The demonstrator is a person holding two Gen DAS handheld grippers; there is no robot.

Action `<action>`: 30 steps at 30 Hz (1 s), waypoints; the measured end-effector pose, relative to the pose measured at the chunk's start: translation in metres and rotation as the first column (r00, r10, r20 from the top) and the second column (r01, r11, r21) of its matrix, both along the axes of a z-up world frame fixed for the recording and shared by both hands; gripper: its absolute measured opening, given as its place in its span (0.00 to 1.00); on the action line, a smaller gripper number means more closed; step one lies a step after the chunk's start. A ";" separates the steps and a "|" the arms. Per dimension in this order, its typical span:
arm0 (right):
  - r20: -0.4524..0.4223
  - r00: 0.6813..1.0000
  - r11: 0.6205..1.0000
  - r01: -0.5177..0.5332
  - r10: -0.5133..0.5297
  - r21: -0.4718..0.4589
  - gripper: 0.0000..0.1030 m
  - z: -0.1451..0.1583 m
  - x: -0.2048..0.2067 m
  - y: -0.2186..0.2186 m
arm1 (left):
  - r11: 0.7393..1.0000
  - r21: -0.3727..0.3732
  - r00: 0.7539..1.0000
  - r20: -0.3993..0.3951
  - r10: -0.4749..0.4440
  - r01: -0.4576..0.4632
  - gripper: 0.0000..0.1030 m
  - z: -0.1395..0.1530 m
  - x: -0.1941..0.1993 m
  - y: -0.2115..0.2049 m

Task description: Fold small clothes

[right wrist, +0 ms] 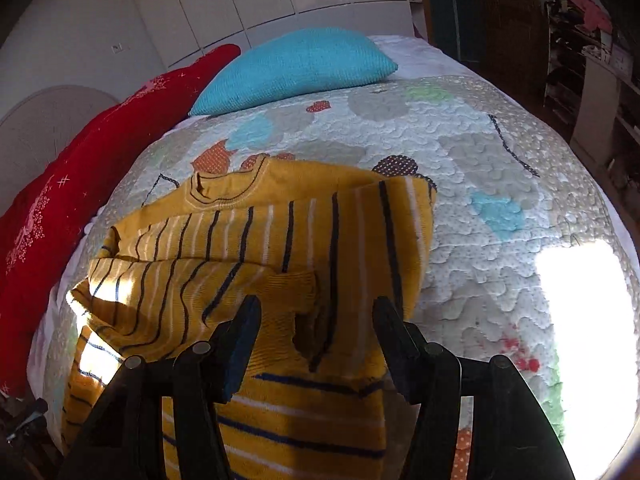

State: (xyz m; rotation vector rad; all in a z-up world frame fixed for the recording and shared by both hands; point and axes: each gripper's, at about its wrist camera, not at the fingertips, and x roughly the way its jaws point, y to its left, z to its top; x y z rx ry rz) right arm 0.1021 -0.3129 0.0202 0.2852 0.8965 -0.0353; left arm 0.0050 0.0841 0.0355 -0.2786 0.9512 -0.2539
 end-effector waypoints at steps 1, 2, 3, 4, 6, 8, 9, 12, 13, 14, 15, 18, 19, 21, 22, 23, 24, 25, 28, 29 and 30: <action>-0.032 0.999 1.000 -0.026 0.026 0.011 0.44 -0.008 0.009 0.005 | 1.000 -0.009 1.000 -0.008 0.012 -0.012 0.71 -0.003 -0.003 0.005; -0.067 0.996 0.999 -0.049 0.050 0.022 0.12 -0.015 0.016 0.010 | 1.000 -0.014 1.000 -0.015 0.020 -0.020 0.72 -0.006 -0.005 0.009; -0.094 0.994 0.998 -0.060 0.061 0.016 0.09 -0.018 0.020 0.015 | 1.000 -0.013 1.000 -0.019 0.025 -0.026 0.72 -0.007 -0.005 0.011; -0.085 0.994 0.997 -0.071 0.071 0.005 0.06 -0.015 0.020 0.018 | 1.000 -0.011 0.999 -0.018 0.028 -0.028 0.72 -0.007 -0.007 0.013; -0.018 0.995 0.995 -0.094 0.095 0.044 0.05 0.009 0.014 0.019 | 0.999 -0.003 0.999 -0.011 0.038 -0.038 0.71 -0.006 -0.008 0.015; 0.093 0.993 0.993 -0.085 0.077 0.085 0.04 0.045 0.000 0.012 | 0.999 -0.004 0.999 0.005 0.051 -0.051 0.71 -0.003 -0.009 0.016; 0.139 0.988 0.992 -0.076 0.061 0.099 0.04 0.059 -0.007 0.006 | 0.998 -0.006 0.998 0.016 0.057 -0.057 0.71 -0.002 -0.010 0.017; 0.182 0.983 0.997 -0.021 0.007 0.074 0.05 0.075 -0.021 -0.009 | 0.997 -0.006 0.997 0.035 0.072 -0.072 0.72 -0.001 -0.010 0.018; 0.160 0.987 0.999 0.004 -0.010 0.043 0.05 0.069 -0.022 -0.012 | 0.997 -0.006 0.997 0.032 0.075 -0.075 0.72 -0.003 -0.010 0.018; 0.117 0.993 1.000 0.030 -0.030 -0.003 0.05 0.058 -0.021 -0.016 | 0.997 -0.007 0.997 0.028 0.076 -0.076 0.72 -0.004 -0.010 0.018; 0.066 0.996 0.995 0.063 -0.058 -0.073 0.05 0.047 -0.020 -0.021 | 0.997 -0.007 0.997 0.024 0.078 -0.078 0.72 -0.005 -0.011 0.018; -0.015 0.990 0.970 0.132 -0.138 -0.206 0.06 0.027 -0.027 -0.033 | 0.997 -0.003 0.997 0.022 0.078 -0.078 0.72 -0.007 -0.012 0.018; -0.006 0.990 0.974 0.136 -0.140 -0.183 0.06 0.030 -0.032 -0.035 | 0.997 0.002 0.997 0.025 0.079 -0.079 0.72 -0.007 -0.012 0.018; 0.027 0.993 0.979 0.114 -0.111 -0.167 0.20 0.044 -0.034 -0.027 | 0.997 0.008 0.996 0.031 0.080 -0.080 0.72 -0.007 -0.011 0.019; 0.048 0.996 0.982 0.084 -0.077 -0.168 0.24 0.053 -0.033 -0.017 | 0.997 0.006 0.996 0.034 0.080 -0.080 0.72 -0.008 -0.011 0.019; 0.068 0.997 0.985 0.043 -0.032 -0.167 0.31 0.063 -0.029 -0.003 | 0.997 0.004 0.996 0.038 0.080 -0.080 0.72 -0.008 -0.010 0.019; 0.084 0.996 0.986 -0.009 0.023 -0.164 0.40 0.071 -0.022 0.015 | 0.997 0.003 0.996 0.041 0.079 -0.080 0.72 -0.008 -0.010 0.019; 0.094 0.992 0.985 -0.071 0.086 -0.159 0.43 0.077 -0.014 0.035 | 0.997 0.000 0.996 0.042 0.078 -0.078 0.72 -0.009 -0.009 0.018; 0.095 0.954 0.952 -0.272 0.286 -0.137 0.52 0.083 0.019 0.108 | 0.998 -0.012 0.997 0.033 0.067 -0.067 0.72 -0.014 -0.008 0.021; 0.083 0.936 0.935 -0.329 0.341 -0.132 0.53 0.081 0.032 0.132 | 0.998 -0.013 0.997 0.032 0.067 -0.067 0.72 -0.015 -0.008 0.023; 0.069 0.920 0.917 -0.373 0.385 -0.142 0.53 0.078 0.046 0.157 | 0.998 -0.012 0.997 0.032 0.069 -0.069 0.72 -0.016 -0.009 0.026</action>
